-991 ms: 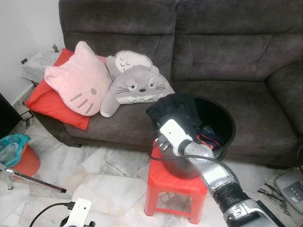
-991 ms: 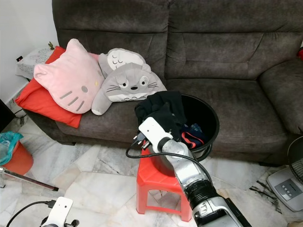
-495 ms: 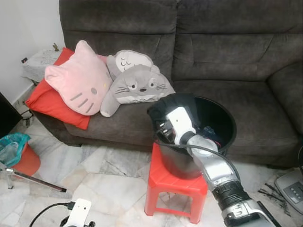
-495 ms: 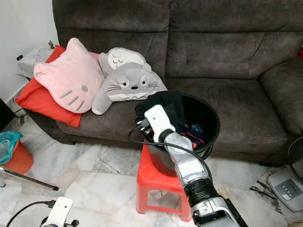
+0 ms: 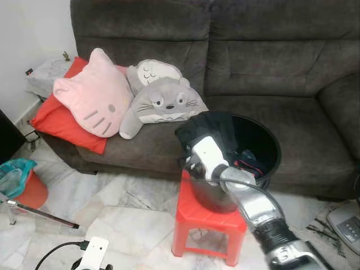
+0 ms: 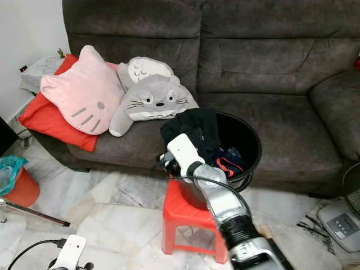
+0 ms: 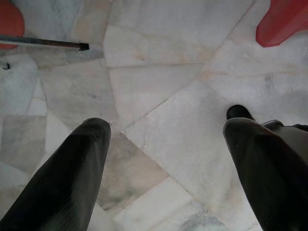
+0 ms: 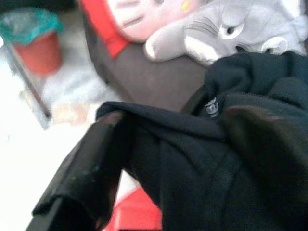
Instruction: Hang hanger
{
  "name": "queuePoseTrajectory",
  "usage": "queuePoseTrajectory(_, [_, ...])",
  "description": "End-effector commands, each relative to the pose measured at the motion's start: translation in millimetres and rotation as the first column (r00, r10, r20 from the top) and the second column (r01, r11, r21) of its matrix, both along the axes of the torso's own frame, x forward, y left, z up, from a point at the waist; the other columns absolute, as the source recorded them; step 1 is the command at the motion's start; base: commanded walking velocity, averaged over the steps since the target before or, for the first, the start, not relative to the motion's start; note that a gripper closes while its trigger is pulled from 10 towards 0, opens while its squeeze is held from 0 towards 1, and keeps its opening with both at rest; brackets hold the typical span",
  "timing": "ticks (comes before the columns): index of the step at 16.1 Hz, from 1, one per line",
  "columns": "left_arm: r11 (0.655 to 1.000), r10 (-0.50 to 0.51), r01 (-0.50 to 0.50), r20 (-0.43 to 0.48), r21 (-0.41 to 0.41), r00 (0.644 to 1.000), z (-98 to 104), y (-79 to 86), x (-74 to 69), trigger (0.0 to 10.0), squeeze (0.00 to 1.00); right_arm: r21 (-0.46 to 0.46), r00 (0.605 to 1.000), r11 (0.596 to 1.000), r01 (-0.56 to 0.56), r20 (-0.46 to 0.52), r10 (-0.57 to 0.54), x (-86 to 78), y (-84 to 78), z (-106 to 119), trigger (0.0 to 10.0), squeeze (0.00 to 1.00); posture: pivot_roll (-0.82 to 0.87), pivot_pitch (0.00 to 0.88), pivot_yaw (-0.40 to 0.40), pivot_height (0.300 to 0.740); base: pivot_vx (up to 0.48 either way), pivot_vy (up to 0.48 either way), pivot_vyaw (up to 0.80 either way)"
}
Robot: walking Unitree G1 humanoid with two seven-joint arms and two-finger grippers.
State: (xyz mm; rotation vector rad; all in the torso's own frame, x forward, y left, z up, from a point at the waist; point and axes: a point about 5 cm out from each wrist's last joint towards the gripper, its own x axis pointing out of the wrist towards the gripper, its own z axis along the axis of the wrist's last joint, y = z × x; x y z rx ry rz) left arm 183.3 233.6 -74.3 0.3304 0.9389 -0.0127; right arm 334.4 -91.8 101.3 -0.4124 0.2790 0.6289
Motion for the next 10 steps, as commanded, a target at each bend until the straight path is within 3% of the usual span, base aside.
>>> queuePoseTrajectory(1, [1.0,0.001,0.0,-0.022,0.015,1.0,-1,4.7,-4.2,10.0,0.0,-0.04,0.999,0.999,-0.034,0.026,0.035,-1.0,4.7,4,10.0,1.0,-0.18,0.0,0.076,0.732,0.0,0.0,0.0])
queuePoseTrajectory(4, [1.0,0.002,-0.002,-0.022,0.015,1.0,-1,4.8,-4.2,10.0,0.0,-0.086,0.992,0.996,0.03,0.129,-0.018,6.9,-5.4,17,10.0,1.0,-0.18,0.0,0.075,0.732,0.0,0.0,0.0])
queuePoseTrajectory(5, [1.0,0.002,-0.002,-0.022,0.015,1.0,-1,4.7,-4.2,10.0,0.0,-0.118,0.987,0.993,0.03,0.159,-0.011,7.8,-6.5,21,10.0,0.59,-0.18,0.0,0.075,0.732,0.0,0.0,0.0])
queuePoseTrajectory(6, [1.0,0.002,-0.002,-0.022,0.015,1.0,-1,4.6,-4.2,10.0,0.0,-0.151,0.98,0.988,0.021,0.197,0.009,7.9,-6.2,25,10.0,0.0,-0.18,0.0,0.075,0.732,0.0,0.0,0.0])
queuePoseTrajectory(8, [1.0,0.001,-0.001,-0.023,0.016,1.0,-1,4.5,-4.2,10.0,0.0,-0.163,0.964,0.987,-0.005,0.26,0.048,5.2,-1.3,37,10.0,0.0,-0.18,0.0,0.075,0.732,0.0,0.0,0.0])
queuePoseTrajectory(9, [1.0,0.002,-0.001,-0.023,0.016,1.0,-1,4.5,-4.1,10.0,0.0,-0.125,0.965,0.992,-0.006,0.258,0.038,4.1,0.4,39,10.0,0.0,-0.18,0.0,0.074,0.732,0.0,0.0,0.0])
queuePoseTrajectory(10, [1.0,0.002,-0.002,-0.023,0.016,1.0,-1,4.5,-4.1,10.0,0.0,0.019,0.973,1.0,-0.003,0.231,-0.001,1.8,5.3,45,10.0,0.0,-0.18,0.0,0.075,0.732,0.0,0.0,0.0])
